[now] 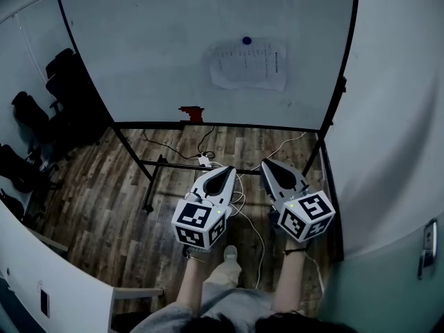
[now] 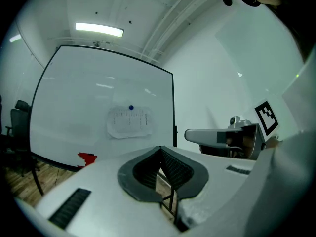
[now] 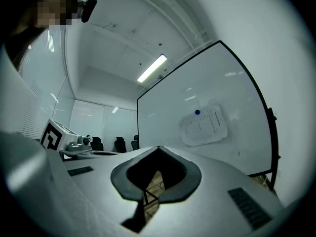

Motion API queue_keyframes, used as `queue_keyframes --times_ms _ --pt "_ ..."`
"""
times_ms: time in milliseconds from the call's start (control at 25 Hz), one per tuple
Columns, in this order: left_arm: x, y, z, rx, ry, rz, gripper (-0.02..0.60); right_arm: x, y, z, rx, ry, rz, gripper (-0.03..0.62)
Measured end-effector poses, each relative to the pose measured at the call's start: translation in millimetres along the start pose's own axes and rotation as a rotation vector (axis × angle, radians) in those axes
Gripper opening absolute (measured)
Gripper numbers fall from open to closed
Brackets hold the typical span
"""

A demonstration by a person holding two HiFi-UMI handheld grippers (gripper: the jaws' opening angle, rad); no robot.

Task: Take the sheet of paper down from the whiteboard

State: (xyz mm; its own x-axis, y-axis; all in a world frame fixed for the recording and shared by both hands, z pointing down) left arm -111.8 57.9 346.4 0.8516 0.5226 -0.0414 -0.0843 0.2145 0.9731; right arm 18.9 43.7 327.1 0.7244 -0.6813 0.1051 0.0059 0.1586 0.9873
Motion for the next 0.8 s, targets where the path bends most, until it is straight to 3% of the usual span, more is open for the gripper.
queue_keyframes --times_ms 600,800 --pt "-52 -29 77 -0.011 0.034 0.019 0.006 63 -26 65 -0.006 0.042 0.035 0.000" --pt "-59 -38 99 -0.004 0.070 0.040 0.006 75 -35 79 -0.001 0.043 -0.010 0.000"
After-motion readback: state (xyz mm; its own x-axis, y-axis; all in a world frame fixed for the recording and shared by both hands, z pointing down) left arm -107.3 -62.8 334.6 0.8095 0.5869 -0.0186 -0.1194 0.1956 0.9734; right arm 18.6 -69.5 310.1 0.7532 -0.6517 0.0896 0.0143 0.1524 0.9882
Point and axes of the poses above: the fingertips, and each gripper's own axes: z forward along the fingers, x to its right, y out of its underside, the point moved 5 cm from there along -z, backward along the fingers, and after that the axes turned 11 degrees about -x, right-handed, at the moved point
